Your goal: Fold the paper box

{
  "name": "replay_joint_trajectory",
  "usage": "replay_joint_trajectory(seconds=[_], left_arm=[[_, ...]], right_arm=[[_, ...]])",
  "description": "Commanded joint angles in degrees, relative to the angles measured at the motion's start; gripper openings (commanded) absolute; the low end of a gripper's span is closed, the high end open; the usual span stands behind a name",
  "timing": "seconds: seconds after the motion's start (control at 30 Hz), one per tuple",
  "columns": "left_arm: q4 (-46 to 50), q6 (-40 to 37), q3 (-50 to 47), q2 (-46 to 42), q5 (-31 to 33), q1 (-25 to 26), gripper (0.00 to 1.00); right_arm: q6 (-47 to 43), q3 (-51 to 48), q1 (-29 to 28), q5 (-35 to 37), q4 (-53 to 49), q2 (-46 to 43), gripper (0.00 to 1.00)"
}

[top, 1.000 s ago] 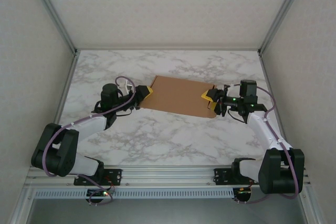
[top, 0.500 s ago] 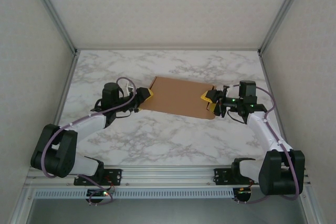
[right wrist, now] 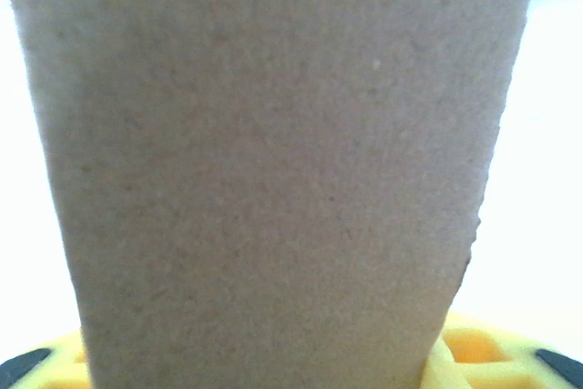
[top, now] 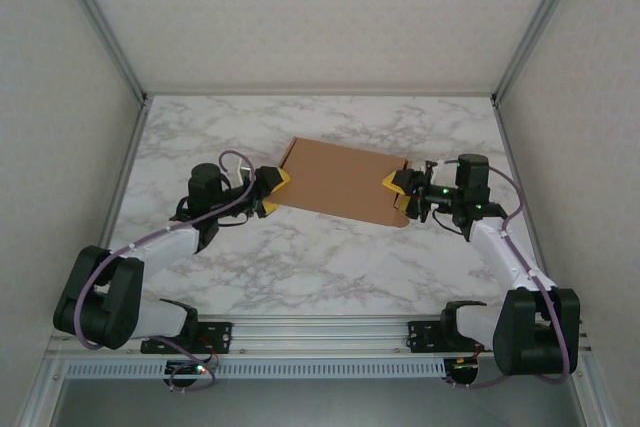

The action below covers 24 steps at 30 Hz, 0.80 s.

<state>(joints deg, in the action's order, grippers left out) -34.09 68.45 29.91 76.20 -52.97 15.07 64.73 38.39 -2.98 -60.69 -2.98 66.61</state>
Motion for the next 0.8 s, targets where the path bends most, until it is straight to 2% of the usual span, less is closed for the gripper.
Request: replay_joint_trajectory(seconds=[0.0,0.17,0.33,0.57,0.77], left_arm=[[-8.99,8.08,-0.58,-1.52,-2.63,1.42,0.82],[-6.53,7.88,0.77,-3.35,-1.11,1.54,0.7],[-2.97,6.06,0.59,-3.04,0.27,1.41,0.58],[-2.47,7.07,0.23,-3.23,1.62,1.38,0.56],[1.08,6.39,0.46,-4.47,2.38,0.58,0.56]], right_arm=[[3.51,-0.85,0.28,-1.52,7.4,0.63,0.36],[-0.17,-0.69,0.35,-1.04,2.79,1.27,0.38],[-1.87,0.25,0.34,-0.23,0.06,0.61,0.46],[-5.16,1.5,0.35,2.16,-5.77,-0.06,0.62],[-14.49,6.41,0.48,9.1,-19.63,-3.14,0.75]])
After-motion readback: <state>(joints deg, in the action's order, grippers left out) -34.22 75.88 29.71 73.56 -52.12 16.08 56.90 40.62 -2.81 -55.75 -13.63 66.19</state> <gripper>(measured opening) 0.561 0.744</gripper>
